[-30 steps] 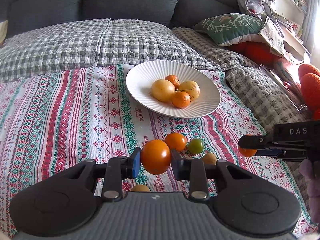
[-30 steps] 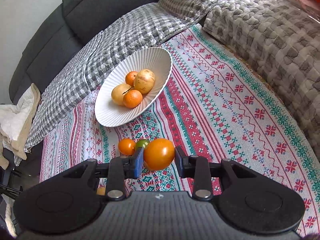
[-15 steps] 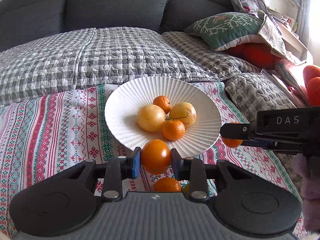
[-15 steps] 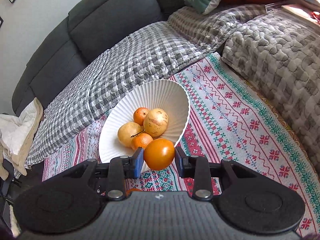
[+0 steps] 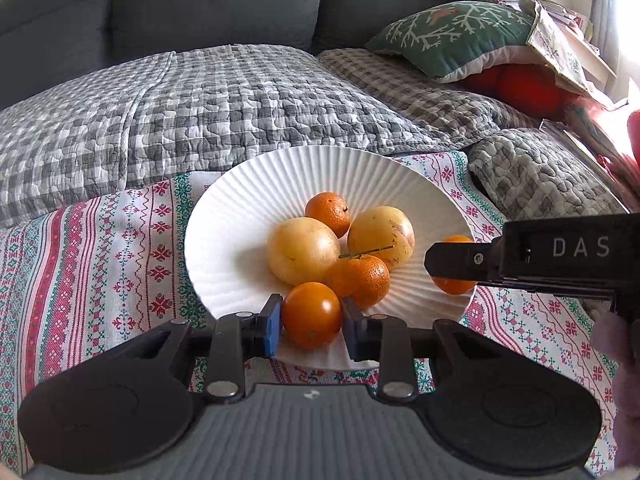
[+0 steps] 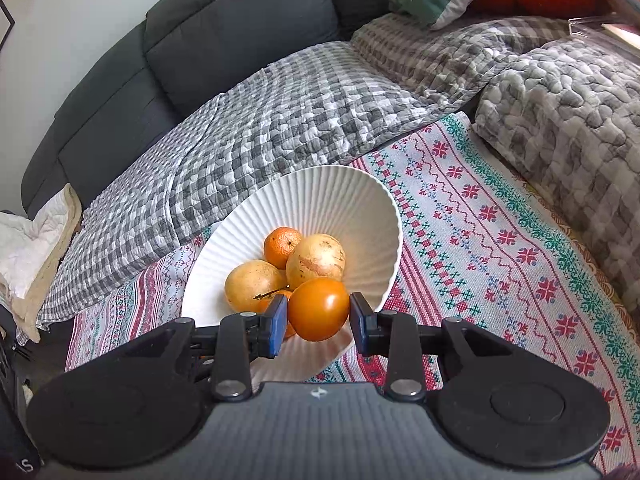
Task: Organize fruits
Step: 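Lift both orange fruits and carry them over the white bowl, then lower both orange fruits into the white bowl and open both tools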
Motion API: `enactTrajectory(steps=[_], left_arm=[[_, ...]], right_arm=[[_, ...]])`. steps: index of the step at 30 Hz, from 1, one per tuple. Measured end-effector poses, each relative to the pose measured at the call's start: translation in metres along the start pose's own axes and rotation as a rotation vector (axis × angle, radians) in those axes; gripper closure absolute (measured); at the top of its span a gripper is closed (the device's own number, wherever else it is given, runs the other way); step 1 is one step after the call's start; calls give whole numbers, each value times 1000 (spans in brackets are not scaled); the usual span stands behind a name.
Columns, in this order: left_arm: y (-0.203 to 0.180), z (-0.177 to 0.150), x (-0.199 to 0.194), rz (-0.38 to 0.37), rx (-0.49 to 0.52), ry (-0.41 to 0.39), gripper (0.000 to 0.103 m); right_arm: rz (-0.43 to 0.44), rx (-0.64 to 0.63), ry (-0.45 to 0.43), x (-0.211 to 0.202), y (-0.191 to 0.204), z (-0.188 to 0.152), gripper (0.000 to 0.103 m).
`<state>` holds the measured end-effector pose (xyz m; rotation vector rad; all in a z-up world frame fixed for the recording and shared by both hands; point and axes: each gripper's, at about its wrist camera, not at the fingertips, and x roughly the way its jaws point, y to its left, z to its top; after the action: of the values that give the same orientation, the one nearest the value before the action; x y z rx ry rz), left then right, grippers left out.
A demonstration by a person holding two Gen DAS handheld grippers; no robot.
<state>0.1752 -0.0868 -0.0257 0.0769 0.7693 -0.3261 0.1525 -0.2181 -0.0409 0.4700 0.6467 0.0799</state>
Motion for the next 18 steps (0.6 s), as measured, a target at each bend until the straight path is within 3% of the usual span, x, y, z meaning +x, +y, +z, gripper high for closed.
enactTrajectory(steps=[13, 18], left_arm=[[-3, 1, 8, 20, 43, -17, 82], [-4, 1, 0, 26, 62, -28, 64]], right_arm=[[10, -2, -9, 2, -2, -1, 71], [1, -7, -29, -5, 0, 0, 61]])
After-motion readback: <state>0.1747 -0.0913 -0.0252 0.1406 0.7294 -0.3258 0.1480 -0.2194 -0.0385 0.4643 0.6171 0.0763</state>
